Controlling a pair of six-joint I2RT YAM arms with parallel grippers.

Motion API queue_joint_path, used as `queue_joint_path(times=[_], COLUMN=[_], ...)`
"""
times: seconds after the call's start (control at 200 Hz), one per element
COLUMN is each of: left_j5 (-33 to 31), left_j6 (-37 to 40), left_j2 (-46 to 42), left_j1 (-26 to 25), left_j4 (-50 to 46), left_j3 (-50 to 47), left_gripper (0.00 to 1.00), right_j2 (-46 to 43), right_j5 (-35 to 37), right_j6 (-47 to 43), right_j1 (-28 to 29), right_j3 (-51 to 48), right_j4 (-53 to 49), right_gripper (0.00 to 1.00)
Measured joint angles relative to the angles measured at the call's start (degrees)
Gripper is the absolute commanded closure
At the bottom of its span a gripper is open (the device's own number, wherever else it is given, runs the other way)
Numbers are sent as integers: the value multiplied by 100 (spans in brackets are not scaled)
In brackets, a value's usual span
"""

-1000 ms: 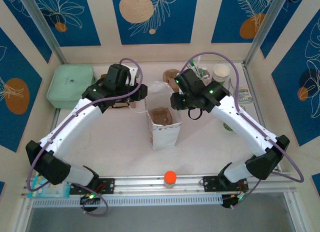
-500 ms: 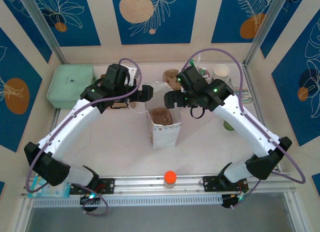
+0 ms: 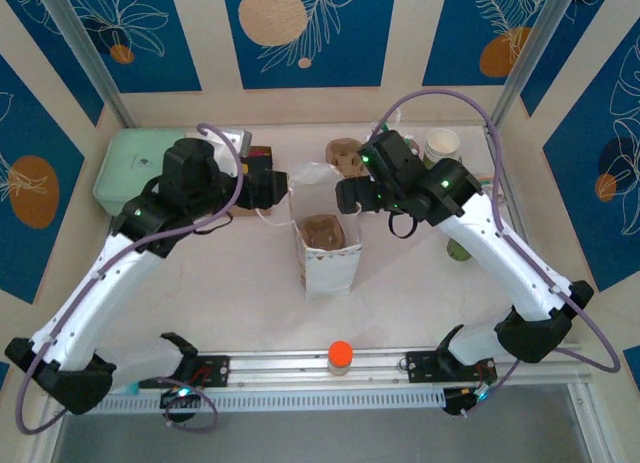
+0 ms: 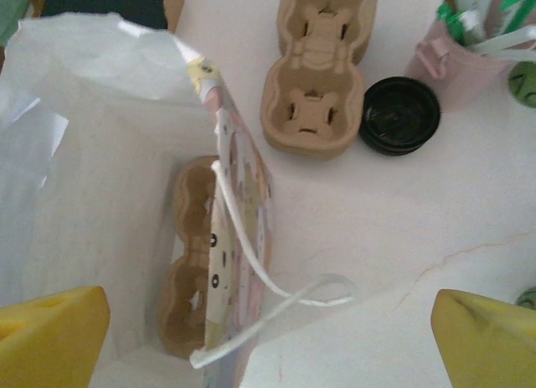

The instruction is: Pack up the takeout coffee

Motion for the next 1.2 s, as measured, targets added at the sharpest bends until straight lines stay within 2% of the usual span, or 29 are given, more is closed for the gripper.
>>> queue_joint_path(times=[0.235,0.565,1.006,1.201], left_j5=[9,-125,-269,-271], left_j6=[68,55,11,-4], left_j2=[-595,-1060,-1263,-1266], left_j1=[0,0,0,0], left_j4=[227,387,494,518], left_j3=[-629,-1276,-1790,-1917], left_gripper=[0,0,0,0], right_j2=[-516,-555,-1038,-1134], right_j5=[177,101,-570,-1152], right_j6=[-92,39,63,522], right_j1=[-387,-1685,-4048,-5073], right_j3=[212,444,-1652,-2326], right_j4=[-50,-540,-308,-170], right_gripper=[1,1,1,1])
